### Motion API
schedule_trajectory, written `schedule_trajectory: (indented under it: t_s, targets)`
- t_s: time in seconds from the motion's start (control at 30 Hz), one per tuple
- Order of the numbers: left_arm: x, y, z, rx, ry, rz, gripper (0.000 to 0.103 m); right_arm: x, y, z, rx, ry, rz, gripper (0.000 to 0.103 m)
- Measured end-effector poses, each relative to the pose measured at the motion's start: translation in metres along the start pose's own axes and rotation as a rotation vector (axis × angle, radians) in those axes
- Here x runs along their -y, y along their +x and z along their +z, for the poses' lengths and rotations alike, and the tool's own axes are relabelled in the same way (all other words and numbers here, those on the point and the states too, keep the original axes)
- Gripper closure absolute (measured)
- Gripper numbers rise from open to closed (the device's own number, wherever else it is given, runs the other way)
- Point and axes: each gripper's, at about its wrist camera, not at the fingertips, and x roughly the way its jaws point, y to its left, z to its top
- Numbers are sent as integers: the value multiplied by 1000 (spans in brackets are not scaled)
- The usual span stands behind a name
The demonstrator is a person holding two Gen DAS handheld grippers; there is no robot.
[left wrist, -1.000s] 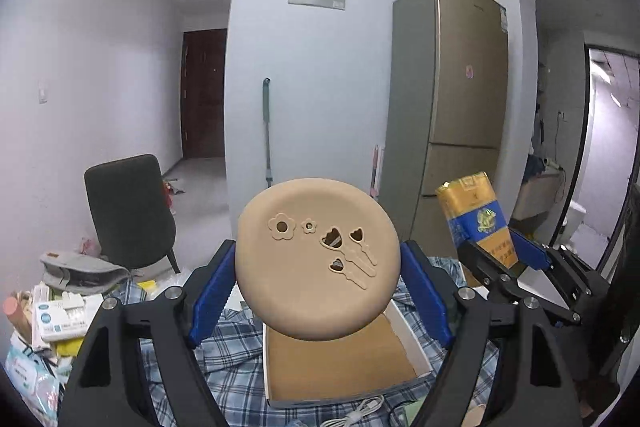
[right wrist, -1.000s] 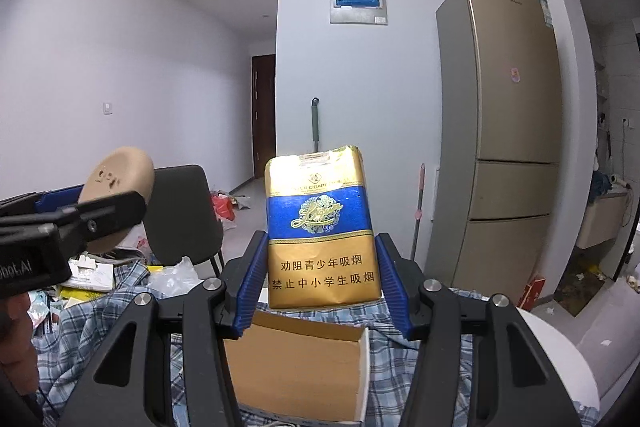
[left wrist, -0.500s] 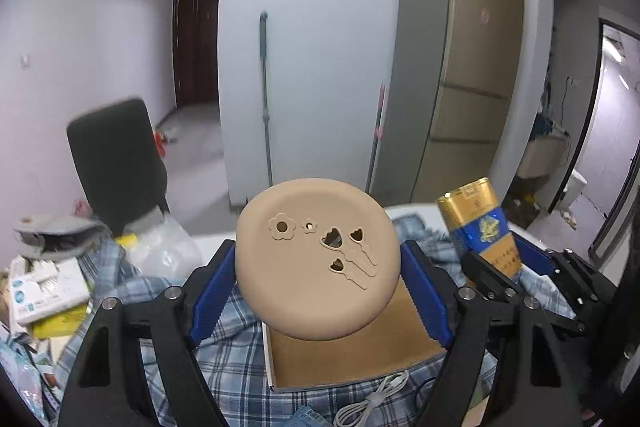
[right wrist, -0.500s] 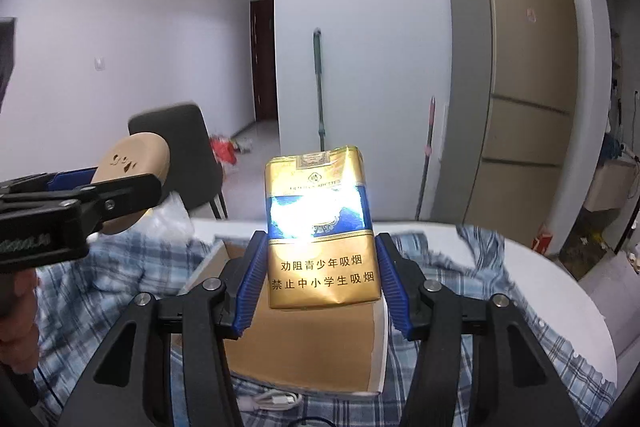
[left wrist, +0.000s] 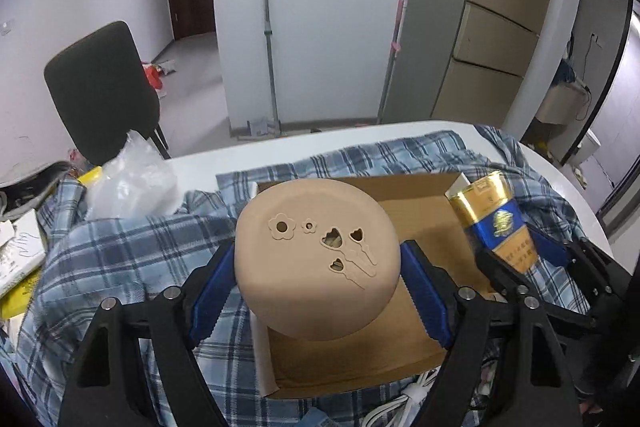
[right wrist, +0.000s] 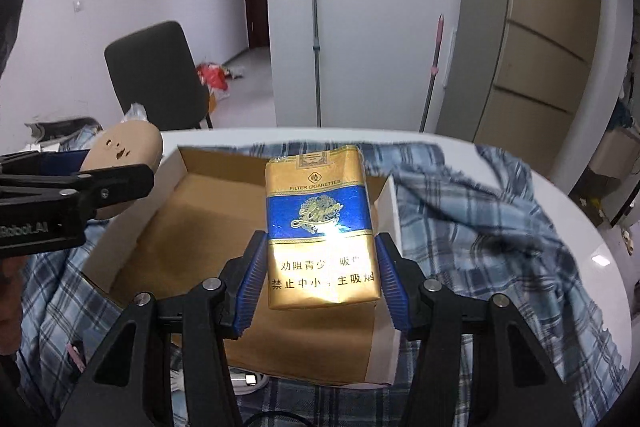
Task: Organize soft objects
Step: 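Lower the coaster and cigarette pack into the cardboard box and open both tools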
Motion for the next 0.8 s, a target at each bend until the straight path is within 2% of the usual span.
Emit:
schedule_trajectory:
  t_s: [0.23, 0.37, 0.47, 0.57, 0.8]
  targets:
    - [6, 14, -3, -30, 7, -18, 19, -1, 10, -3, -32, 7, 27, 49]
    - [4, 14, -4, -36, 1, -17, 18, -3, 12, -3, -41, 2, 21, 33]
    - [6, 16, -4, -54, 4, 4, 18, -3, 13, -4, -46, -6, 22, 30]
    - [7, 15, -4, -33, 12, 28, 18, -6, 13, -5, -47, -21, 20, 30]
    - [9, -1, -1, 28, 14, -7, 18, -5, 8, -3, -32, -15, 26, 30]
